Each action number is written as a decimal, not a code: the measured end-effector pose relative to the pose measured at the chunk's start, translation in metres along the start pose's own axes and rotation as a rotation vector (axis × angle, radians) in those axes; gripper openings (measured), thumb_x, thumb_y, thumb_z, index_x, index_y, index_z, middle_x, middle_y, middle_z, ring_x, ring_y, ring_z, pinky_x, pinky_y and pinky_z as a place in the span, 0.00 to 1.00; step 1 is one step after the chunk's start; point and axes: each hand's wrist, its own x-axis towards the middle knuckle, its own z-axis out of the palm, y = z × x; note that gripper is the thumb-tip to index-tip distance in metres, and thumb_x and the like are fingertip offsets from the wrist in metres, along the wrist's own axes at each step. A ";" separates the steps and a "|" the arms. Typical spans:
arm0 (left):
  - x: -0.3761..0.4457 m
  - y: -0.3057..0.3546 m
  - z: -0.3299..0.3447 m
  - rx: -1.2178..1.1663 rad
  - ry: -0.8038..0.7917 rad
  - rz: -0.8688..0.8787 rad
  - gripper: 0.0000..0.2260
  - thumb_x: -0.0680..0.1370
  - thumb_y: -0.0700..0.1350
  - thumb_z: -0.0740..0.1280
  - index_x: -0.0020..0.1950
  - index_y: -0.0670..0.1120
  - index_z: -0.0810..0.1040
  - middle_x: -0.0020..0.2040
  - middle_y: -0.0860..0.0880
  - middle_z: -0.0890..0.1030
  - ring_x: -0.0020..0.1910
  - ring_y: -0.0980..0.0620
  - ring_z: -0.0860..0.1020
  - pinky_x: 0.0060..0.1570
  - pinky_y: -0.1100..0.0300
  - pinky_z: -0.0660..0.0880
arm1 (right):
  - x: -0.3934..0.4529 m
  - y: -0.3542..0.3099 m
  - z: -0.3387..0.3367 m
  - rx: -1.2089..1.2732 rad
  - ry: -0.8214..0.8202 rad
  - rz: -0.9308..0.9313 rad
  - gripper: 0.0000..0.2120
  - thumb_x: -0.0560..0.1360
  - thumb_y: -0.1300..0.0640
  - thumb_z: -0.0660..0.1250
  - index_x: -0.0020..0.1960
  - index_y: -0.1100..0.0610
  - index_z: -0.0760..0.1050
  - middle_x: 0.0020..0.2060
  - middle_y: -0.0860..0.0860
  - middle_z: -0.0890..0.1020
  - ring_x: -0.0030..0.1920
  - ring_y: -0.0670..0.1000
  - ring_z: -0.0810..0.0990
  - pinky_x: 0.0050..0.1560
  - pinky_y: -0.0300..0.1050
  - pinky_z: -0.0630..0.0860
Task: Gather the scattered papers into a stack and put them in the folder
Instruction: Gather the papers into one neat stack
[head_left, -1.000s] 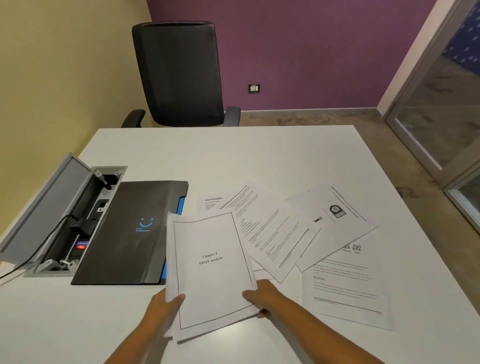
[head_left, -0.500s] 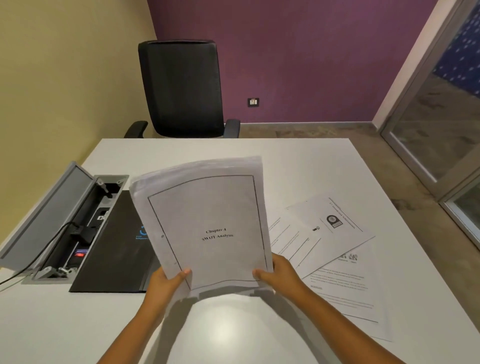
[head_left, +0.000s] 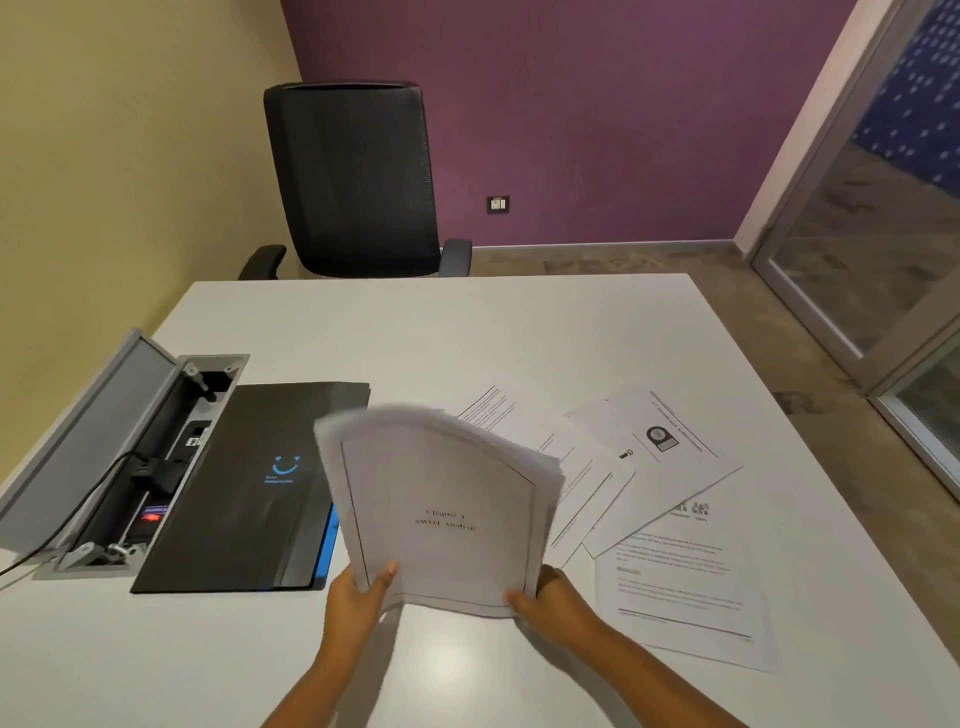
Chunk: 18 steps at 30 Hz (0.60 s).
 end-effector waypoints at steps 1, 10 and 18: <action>0.001 0.001 -0.001 -0.030 0.031 -0.019 0.20 0.76 0.41 0.66 0.66 0.36 0.70 0.61 0.38 0.77 0.60 0.38 0.75 0.60 0.48 0.71 | -0.001 -0.003 -0.001 0.014 -0.024 -0.047 0.15 0.74 0.58 0.65 0.60 0.60 0.75 0.51 0.47 0.80 0.49 0.46 0.80 0.46 0.30 0.77; 0.015 -0.027 -0.032 -0.013 0.183 -0.275 0.21 0.78 0.43 0.63 0.68 0.35 0.66 0.65 0.35 0.72 0.63 0.33 0.70 0.65 0.41 0.67 | 0.013 -0.001 -0.026 0.342 0.345 0.000 0.08 0.76 0.62 0.64 0.53 0.58 0.78 0.43 0.53 0.82 0.41 0.47 0.78 0.37 0.25 0.73; 0.025 -0.033 -0.044 0.020 0.048 -0.376 0.23 0.76 0.43 0.66 0.69 0.36 0.66 0.65 0.35 0.74 0.62 0.33 0.73 0.65 0.41 0.68 | 0.022 0.027 -0.051 0.689 0.615 0.278 0.09 0.75 0.67 0.62 0.53 0.61 0.75 0.42 0.57 0.79 0.39 0.52 0.76 0.35 0.40 0.74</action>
